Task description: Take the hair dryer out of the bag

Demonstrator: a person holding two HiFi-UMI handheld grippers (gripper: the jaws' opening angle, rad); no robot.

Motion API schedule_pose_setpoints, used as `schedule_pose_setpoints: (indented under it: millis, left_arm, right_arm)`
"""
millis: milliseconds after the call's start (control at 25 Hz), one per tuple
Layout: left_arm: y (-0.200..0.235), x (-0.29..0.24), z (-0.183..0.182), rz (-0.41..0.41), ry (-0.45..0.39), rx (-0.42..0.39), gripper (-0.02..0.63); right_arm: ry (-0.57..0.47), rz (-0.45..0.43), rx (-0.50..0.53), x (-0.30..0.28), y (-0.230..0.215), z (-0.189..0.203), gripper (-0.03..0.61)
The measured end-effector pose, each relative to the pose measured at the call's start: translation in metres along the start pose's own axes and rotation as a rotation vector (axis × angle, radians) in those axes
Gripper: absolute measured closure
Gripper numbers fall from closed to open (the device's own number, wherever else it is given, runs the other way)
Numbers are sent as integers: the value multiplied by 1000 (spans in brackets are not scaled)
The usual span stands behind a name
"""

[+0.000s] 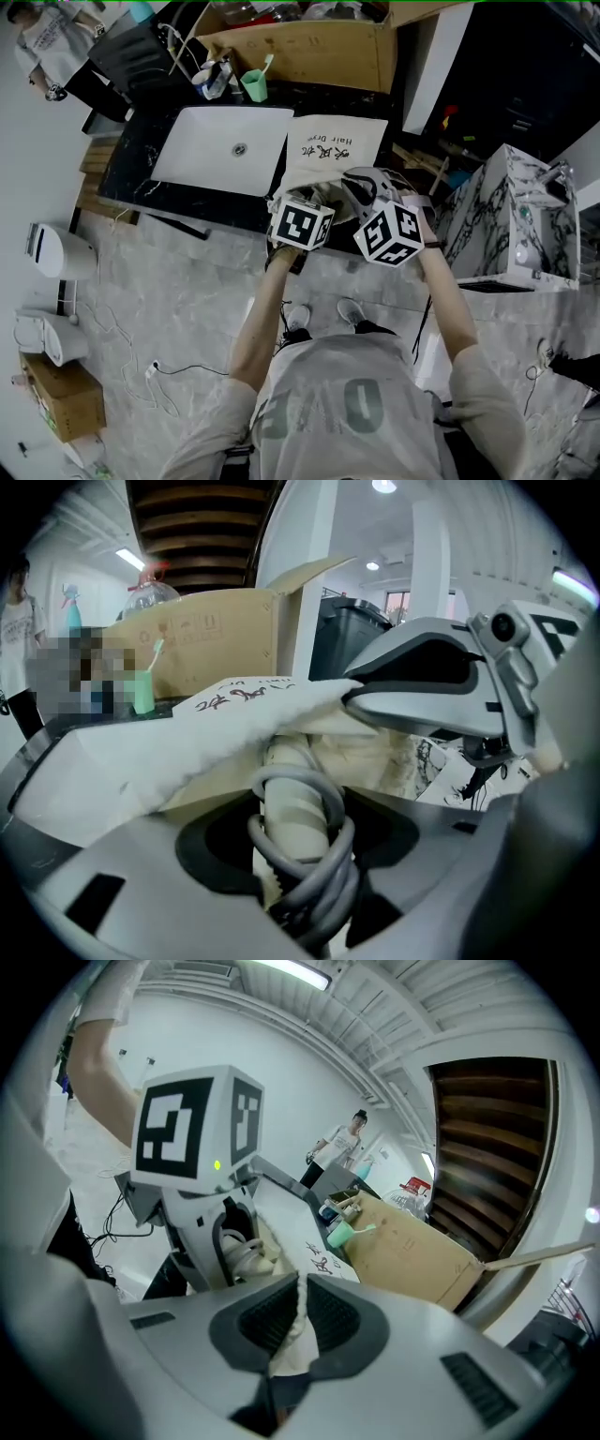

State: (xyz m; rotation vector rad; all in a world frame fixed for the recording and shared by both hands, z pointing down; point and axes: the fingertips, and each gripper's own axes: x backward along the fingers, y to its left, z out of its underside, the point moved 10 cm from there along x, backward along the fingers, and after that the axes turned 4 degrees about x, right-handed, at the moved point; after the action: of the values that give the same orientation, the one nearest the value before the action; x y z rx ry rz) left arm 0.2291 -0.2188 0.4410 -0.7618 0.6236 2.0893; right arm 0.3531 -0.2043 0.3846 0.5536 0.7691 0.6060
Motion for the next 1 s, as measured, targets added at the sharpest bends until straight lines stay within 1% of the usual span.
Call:
schedule_pose_setpoints:
  millis: [120,320,480,640,1000]
  left_arm:
    - [-3,14,5,26,7,8,336]
    - [4,26,18,43,57,-8,336]
    - [5,39,25,82,27,12,336]
    - [3,49,32,121,15,25,336]
    - [12,77,51,155,-22,39,336]
  right_arm:
    - [5,15,6,0,3,-5,529]
    - [7,106,38,3,4,-25,531]
    - [37,143,45,1,2,-33,531]
    - [68,185,34,-1,-4,-34,532]
    - [102,226,21,-6,-10,-38,532]
